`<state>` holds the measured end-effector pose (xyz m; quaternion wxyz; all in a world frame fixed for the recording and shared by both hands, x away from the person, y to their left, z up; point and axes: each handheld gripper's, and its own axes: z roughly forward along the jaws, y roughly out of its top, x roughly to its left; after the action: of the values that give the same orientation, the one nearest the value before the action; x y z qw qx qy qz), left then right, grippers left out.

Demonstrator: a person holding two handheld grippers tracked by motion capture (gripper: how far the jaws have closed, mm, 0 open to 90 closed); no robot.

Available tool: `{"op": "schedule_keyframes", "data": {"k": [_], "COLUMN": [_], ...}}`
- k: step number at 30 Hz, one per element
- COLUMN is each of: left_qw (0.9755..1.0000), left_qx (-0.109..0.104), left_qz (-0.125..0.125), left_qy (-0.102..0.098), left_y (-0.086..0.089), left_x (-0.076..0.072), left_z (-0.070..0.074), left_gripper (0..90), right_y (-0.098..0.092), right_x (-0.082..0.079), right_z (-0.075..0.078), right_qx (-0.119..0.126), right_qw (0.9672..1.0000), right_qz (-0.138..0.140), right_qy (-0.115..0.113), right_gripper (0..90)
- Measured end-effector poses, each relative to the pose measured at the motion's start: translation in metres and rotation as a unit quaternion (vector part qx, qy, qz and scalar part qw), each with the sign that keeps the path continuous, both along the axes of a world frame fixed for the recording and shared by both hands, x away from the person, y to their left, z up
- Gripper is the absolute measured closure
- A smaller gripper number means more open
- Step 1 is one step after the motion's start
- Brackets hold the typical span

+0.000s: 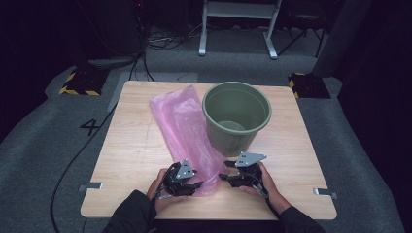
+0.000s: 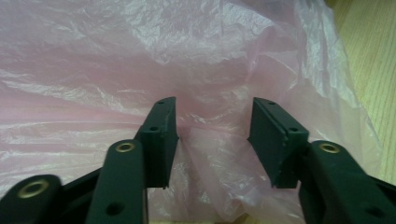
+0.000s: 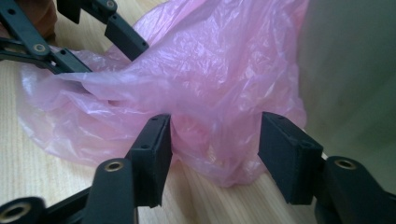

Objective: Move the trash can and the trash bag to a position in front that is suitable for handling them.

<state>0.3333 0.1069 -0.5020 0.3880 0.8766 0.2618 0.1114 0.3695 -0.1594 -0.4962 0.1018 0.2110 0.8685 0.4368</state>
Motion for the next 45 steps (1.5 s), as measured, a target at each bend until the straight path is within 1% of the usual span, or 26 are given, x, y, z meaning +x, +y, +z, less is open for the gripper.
{"op": "schedule_keyframes", "data": {"k": [1, 2, 3, 5, 8, 10, 13, 15, 17, 21, 22, 24, 26, 28, 30, 31, 32, 33, 34, 35, 36, 38, 39, 40, 42, 45], "left_qw": [1.0000, 1.0000, 1.0000, 0.9998, 0.9992, 0.9986, 0.9980, 0.9973, 0.9966, 0.9944, 0.9939, 0.9922, 0.9899, 0.9884, 0.9872, 0.9867, 0.9863, 0.9857, 0.9853, 0.9853, 0.9848, 0.9848, 0.9852, 0.9852, 0.9853, 0.9858], "left_qx": [-0.003, -0.006, -0.006, -0.011, -0.022, -0.030, -0.036, -0.030, -0.029, -0.017, -0.011, -0.010, -0.003, -0.008, -0.003, -0.005, -0.007, -0.002, 0.002, 0.010, 0.012, 0.009, 0.003, 0.001, 0.001, -0.001], "left_qz": [0.001, 0.001, 0.003, 0.019, 0.032, 0.042, 0.051, 0.066, 0.076, 0.101, 0.106, 0.120, 0.138, 0.150, 0.157, 0.161, 0.164, 0.168, 0.170, 0.170, 0.173, 0.174, 0.171, 0.171, 0.171, 0.167], "left_qy": [0.002, 0.004, 0.003, -0.002, -0.005, -0.012, -0.012, -0.013, -0.012, -0.026, -0.029, -0.029, -0.031, -0.023, -0.024, -0.023, -0.017, -0.017, -0.014, -0.013, -0.006, -0.002, 0.002, 0.007, 0.010, 0.015], "left_y": [0.001, 0.002, 0.003, 0.006, 0.013, 0.023, 0.030, 0.037, 0.043, 0.059, 0.062, 0.073, 0.083, 0.094, 0.101, 0.105, 0.109, 0.112, 0.114, 0.115, 0.118, 0.122, 0.123, 0.124, 0.124, 0.123], "left_x": [0.001, 0.001, 0.001, 0.002, 0.004, 0.006, 0.008, 0.011, 0.013, 0.017, 0.017, 0.021, 0.023, 0.026, 0.026, 0.027, 0.027, 0.027, 0.027, 0.027, 0.028, 0.028, 0.028, 0.029, 0.030, 0.031], "left_z": [0.000, 0.000, 0.001, 0.002, 0.006, 0.011, 0.013, 0.014, 0.016, 0.020, 0.020, 0.020, 0.019, 0.019, 0.019, 0.018, 0.018, 0.017, 0.015, 0.014, 0.013, 0.012, 0.011, 0.011, 0.009, 0.008], "left_gripper": [42.8, 35.2, 35.2, 25.7, 16.5, 16.1, 16.2, 16.4, 16.4, 16.7, 16.7, 16.7, 16.8, 16.9, 16.8, 16.8, 16.8, 16.8, 16.9, 16.9, 16.9, 16.8, 16.8, 16.8, 16.8, 16.5], "right_y": [0.001, 0.003, 0.003, 0.004, 0.001, -0.002, -0.006, -0.013, -0.022, -0.043, -0.048, -0.058, -0.072, -0.084, -0.099, -0.099, -0.109, -0.109, -0.118, -0.118, -0.121, -0.134, -0.134, -0.141, -0.145, -0.157], "right_x": [0.001, 0.002, 0.002, 0.002, 0.003, 0.004, 0.005, 0.005, 0.007, 0.009, 0.010, 0.012, 0.014, 0.016, 0.019, 0.019, 0.020, 0.020, 0.022, 0.022, 0.023, 0.026, 0.026, 0.027, 0.028, 0.031], "right_z": [-0.001, -0.003, -0.003, -0.004, -0.004, -0.005, -0.004, -0.003, -0.001, 0.000, 0.000, 0.000, 0.000, 0.001, 0.001, 0.001, 0.001, 0.001, 0.001, 0.001, 0.001, 0.002, 0.002, 0.002, 0.002, 0.002], "right_qx": [-0.004, -0.015, -0.015, -0.022, -0.026, -0.029, -0.031, -0.036, -0.030, -0.036, -0.038, -0.040, -0.040, -0.039, -0.037, -0.037, -0.040, -0.040, -0.040, -0.040, -0.041, -0.035, -0.035, -0.033, -0.033, -0.036], "right_qw": [1.0000, 0.9999, 0.9999, 0.9997, 0.9996, 0.9995, 0.9994, 0.9993, 0.9995, 0.9993, 0.9992, 0.9988, 0.9984, 0.9977, 0.9965, 0.9965, 0.9952, 0.9952, 0.9942, 0.9942, 0.9937, 0.9916, 0.9916, 0.9901, 0.9894, 0.9861], "right_qz": [0.003, 0.008, 0.008, 0.011, 0.007, 0.009, 0.012, 0.008, 0.003, -0.011, -0.015, -0.027, -0.041, -0.055, -0.074, -0.074, -0.089, -0.089, -0.099, -0.099, -0.104, -0.125, -0.125, -0.136, -0.141, -0.162], "right_qy": [0.001, -0.002, -0.002, -0.003, -0.008, -0.005, -0.005, -0.007, -0.003, 0.000, 0.001, 0.002, 0.005, 0.006, 0.009, 0.009, 0.009, 0.009, 0.006, 0.006, 0.005, 0.008, 0.008, 0.008, 0.008, 0.004], "right_gripper": [58.3, 67.0, 67.0, 74.8, 85.9, 86.8, 86.9, 87.2, 87.5, 87.5, 87.5, 87.5, 87.5, 87.5, 87.5, 87.5, 87.5, 87.5, 87.5, 87.5, 87.5, 87.5, 87.5, 87.5, 87.5, 87.5]}}
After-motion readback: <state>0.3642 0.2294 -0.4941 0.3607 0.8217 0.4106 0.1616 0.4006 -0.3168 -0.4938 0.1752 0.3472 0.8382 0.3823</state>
